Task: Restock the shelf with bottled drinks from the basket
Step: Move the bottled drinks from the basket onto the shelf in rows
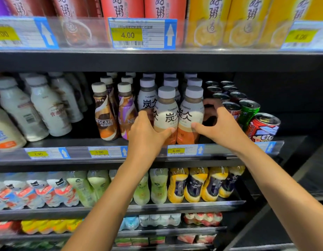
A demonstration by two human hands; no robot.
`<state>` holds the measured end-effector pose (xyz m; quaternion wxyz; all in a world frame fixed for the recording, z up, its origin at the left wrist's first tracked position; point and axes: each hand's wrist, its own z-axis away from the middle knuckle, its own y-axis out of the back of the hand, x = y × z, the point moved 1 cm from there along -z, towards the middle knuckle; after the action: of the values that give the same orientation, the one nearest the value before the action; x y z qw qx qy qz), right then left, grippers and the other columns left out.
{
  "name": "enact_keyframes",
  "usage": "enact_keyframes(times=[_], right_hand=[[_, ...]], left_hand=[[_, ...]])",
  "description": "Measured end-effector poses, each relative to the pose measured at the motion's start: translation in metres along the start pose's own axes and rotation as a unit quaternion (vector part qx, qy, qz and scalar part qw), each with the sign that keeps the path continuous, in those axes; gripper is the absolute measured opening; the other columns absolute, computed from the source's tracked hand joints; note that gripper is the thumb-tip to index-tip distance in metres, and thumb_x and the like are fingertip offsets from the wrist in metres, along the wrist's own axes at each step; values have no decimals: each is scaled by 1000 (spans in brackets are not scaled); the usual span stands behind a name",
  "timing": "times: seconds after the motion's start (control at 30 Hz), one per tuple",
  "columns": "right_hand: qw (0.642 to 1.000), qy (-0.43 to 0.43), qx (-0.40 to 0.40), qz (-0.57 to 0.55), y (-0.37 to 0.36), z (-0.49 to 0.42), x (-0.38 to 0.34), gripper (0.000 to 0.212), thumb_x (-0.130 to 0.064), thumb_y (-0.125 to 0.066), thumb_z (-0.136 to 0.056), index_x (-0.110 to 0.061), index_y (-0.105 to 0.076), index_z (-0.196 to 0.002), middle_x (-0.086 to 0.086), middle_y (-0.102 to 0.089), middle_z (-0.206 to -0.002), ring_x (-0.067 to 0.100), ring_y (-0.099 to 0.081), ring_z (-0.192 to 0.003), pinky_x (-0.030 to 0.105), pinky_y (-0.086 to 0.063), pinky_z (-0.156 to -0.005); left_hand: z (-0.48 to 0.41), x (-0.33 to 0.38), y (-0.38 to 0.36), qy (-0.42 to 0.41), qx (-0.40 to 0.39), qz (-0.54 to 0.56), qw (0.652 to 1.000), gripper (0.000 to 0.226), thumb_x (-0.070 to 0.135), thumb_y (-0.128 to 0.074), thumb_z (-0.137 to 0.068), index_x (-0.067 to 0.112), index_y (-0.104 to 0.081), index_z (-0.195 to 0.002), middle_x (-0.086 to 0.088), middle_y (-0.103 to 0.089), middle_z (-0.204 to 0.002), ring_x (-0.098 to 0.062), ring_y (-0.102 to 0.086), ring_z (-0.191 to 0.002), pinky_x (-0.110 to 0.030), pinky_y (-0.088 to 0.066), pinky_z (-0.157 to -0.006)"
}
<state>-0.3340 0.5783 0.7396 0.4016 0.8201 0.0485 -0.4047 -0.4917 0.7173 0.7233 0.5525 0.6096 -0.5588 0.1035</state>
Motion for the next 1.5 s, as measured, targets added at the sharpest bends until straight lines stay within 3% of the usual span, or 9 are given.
enact_keyframes(times=[0.1, 0.23, 0.33, 0.53, 0.6, 0.73, 0.83, 1.17, 1.5], right_hand=[[1000, 3, 12, 27, 4, 2, 5, 63, -41, -75, -79, -25, -47, -133, 2, -64, -115, 20, -61, -103, 43, -53, -87], [999, -30, 15, 41, -3, 1, 5, 81, -60, -78, -71, -23, -46, -135, -5, -58, -119, 13, -56, -106, 32, -50, -85], [997, -47, 21, 56, -4, -4, 6, 91, -75, -76, -57, -19, -52, -124, -2, -64, -114, 17, -61, -103, 41, -56, -85], [999, 3, -17, -41, 6, -4, 14, 77, -31, -82, -76, -25, -39, -140, -11, -65, -114, 2, -62, -107, 33, -55, -92], [999, 6, -26, -37, 6, -3, 14, 77, -36, -79, -76, -30, -38, -140, -12, -64, -115, 5, -63, -106, 38, -55, -92], [999, 11, -16, -41, 3, -1, 13, 81, -41, -83, -75, -32, -36, -140, -19, -60, -115, -2, -59, -104, 22, -51, -85], [999, 14, -6, -39, 3, -1, 13, 84, -42, -84, -74, -29, -36, -142, -12, -61, -120, 3, -60, -107, 28, -52, -89], [999, 12, -5, -50, 2, -1, 15, 84, -39, -85, -73, -31, -37, -142, -15, -61, -119, 2, -59, -108, 36, -55, -92], [998, 10, -7, -60, 2, -3, 19, 84, -38, -85, -72, -30, -38, -143, -11, -62, -121, 6, -60, -112, 40, -54, -95]], left_hand=[[2, 0, -6, 21, -5, 53, 998, 66, 56, -86, -62, 21, -50, -104, -2, -66, -111, -24, -66, -99, -46, -57, -82], [-4, -1, -9, 31, -18, 74, 997, 66, 51, -88, -61, 15, -55, -106, -1, -67, -109, -20, -66, -96, -44, -58, -84], [-7, -2, -8, 36, -38, 91, 995, 62, 42, -90, -64, 13, -56, -108, -2, -67, -111, -15, -66, -92, -43, -58, -84], [-7, -1, -2, 24, -66, 75, 995, 42, 37, -84, -74, 21, -54, -98, 3, -66, -114, -13, -62, -99, -29, -49, -81], [-8, -2, -2, 20, -70, 71, 995, 42, 38, -84, -74, 21, -53, -97, 4, -66, -113, -15, -61, -105, -32, -51, -84], [-10, -2, -6, 25, -74, 77, 994, 59, 43, -88, -66, 22, -53, -109, 4, -64, -118, -16, -60, -108, -38, -53, -91], [-12, -2, -8, 29, -74, 66, 995, 61, 42, -88, -66, 22, -52, -111, 3, -62, -119, -18, -60, -108, -41, -54, -91], [-12, -1, -8, 14, -98, 114, 989, 68, 27, -87, -73, 15, -53, -131, 7, -61, -128, -11, -58, -116, -30, -49, -98], [-15, -8, -13, 0, -99, 120, 988, 71, 32, -87, -71, 14, -54, -132, 0, -64, -133, -13, -61, -119, -39, -51, -102]])
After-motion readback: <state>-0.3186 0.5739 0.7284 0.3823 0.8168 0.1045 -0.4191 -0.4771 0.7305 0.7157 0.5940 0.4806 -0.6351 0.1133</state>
